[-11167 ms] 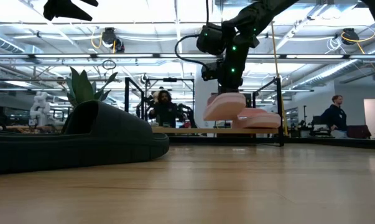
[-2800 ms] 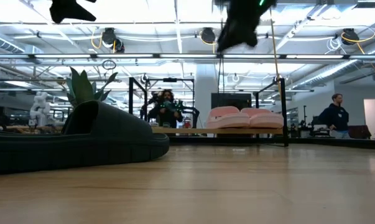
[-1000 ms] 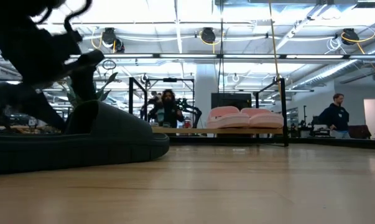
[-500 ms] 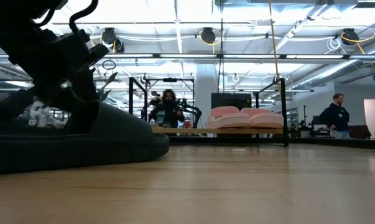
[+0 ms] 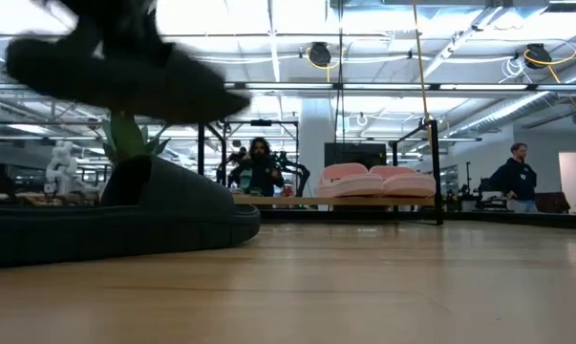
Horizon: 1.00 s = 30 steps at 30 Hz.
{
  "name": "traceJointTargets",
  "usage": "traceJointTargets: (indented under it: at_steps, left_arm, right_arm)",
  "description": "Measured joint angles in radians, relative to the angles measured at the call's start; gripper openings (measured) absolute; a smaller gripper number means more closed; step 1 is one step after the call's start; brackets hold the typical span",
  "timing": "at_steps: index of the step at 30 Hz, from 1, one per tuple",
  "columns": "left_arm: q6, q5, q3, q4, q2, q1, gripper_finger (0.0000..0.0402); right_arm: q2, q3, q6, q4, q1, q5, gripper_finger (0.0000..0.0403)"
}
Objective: Pick and place slides into the shelf
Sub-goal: Put the left black slipper on the shelf
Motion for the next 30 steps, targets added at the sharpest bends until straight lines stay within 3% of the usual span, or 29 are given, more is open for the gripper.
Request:
traceJointTargets:
  at_steps: [8, 15, 24, 30]
  left_arm:
    - [-0.063, -0.08, 0.258, 0.121, 0.017, 0.102, 0.0001]
    - [-0.07, -0.164, 0.384, 0.078, 0.189, 0.21, 0.0001]
    - [-0.044, -0.165, 0.522, 0.075, 0.472, 0.407, 0.0]
    - [-0.039, -0.156, 0.575, 0.047, 0.576, 0.561, 0.0]
  right_arm:
    - [0.0, 0.0, -0.062, 0.001, -0.023, 0.02, 0.019]
    - [-0.011, 0.0, -0.325, 0.114, -0.061, 0.263, 0.0189]
    - [-0.167, 0.0, -0.423, 0.145, -0.134, 0.228, 0.0189]
    - [-0.277, 0.0, -0.461, 0.143, -0.16, 0.185, 0.0189]
